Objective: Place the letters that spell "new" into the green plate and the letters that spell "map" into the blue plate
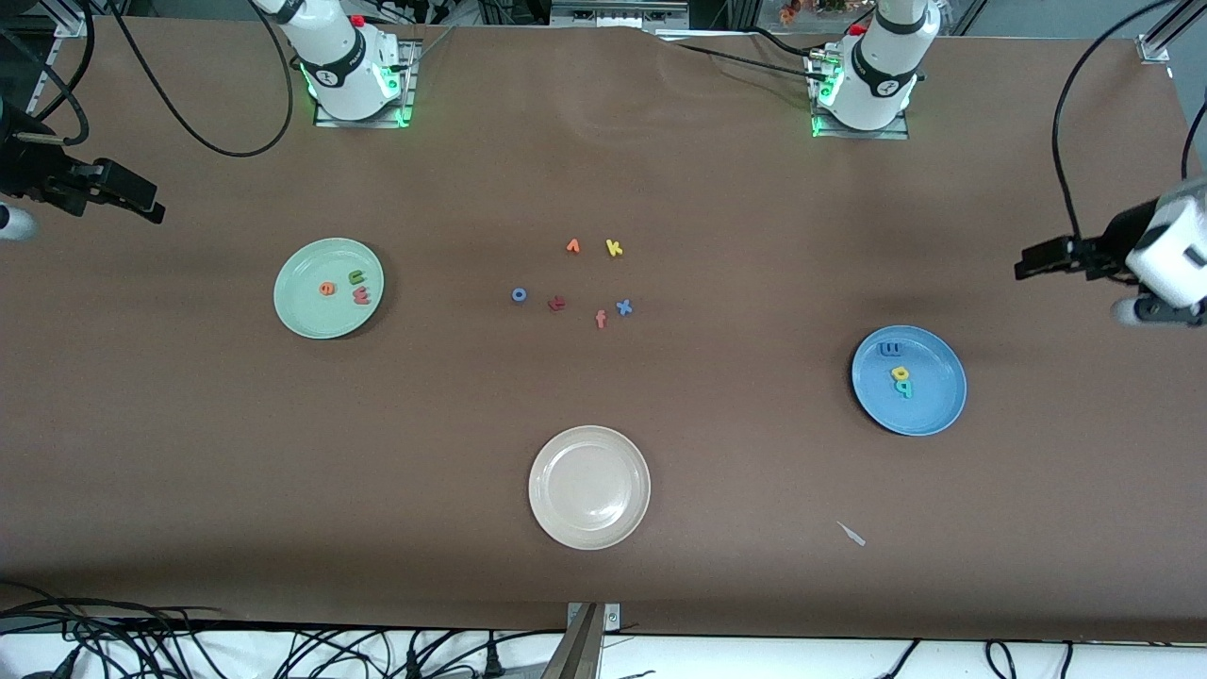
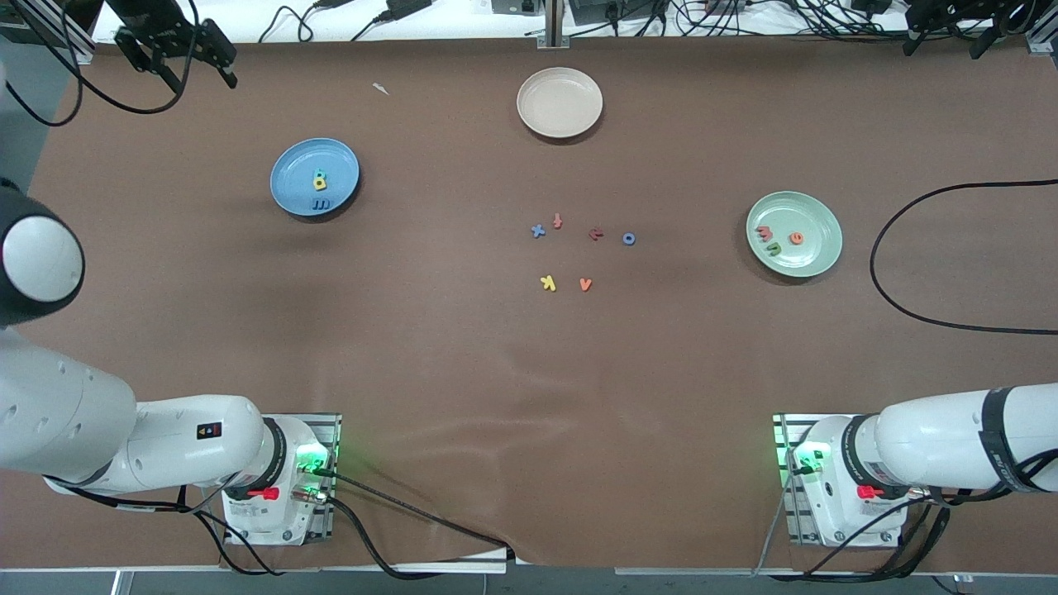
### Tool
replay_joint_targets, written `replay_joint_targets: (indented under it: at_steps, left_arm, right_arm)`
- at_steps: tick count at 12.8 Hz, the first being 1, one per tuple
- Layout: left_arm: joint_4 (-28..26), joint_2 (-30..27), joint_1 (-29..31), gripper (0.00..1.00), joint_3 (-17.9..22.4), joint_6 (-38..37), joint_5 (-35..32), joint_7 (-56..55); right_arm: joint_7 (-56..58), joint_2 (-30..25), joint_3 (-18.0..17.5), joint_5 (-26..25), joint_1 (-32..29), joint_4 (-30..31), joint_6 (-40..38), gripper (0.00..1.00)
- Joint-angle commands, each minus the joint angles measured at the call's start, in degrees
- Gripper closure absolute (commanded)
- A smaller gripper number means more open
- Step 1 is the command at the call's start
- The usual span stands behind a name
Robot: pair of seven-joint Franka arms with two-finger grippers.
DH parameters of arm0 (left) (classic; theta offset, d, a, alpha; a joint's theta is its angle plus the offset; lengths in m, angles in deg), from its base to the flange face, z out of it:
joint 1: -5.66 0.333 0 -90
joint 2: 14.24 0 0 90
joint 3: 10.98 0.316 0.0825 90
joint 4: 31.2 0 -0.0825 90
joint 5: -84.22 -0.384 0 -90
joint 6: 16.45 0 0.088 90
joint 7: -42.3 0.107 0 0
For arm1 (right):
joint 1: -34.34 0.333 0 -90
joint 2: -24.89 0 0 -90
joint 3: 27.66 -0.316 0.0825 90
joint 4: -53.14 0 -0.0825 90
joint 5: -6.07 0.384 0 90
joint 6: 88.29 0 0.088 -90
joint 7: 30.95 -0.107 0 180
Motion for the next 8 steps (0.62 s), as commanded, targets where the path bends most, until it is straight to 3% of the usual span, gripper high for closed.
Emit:
replay_joint_targets:
  at_steps: [1, 8]
  left_arm:
    - [-1.42, -4.81, -4.17, 0.00, 2.55, 0.65, 1.01, 0.29]
    - [1.57, -4.20, -3.91, 0.00, 2.02, 0.47, 0.74, 0.37]
  right_arm:
    - [0.57, -1.30, -0.24, -0.51, -0.51, 0.72, -0.53, 0.00]
    - [0.65, -1.30, -0.33, -0.59, -0.51, 0.72, -0.44, 0.00]
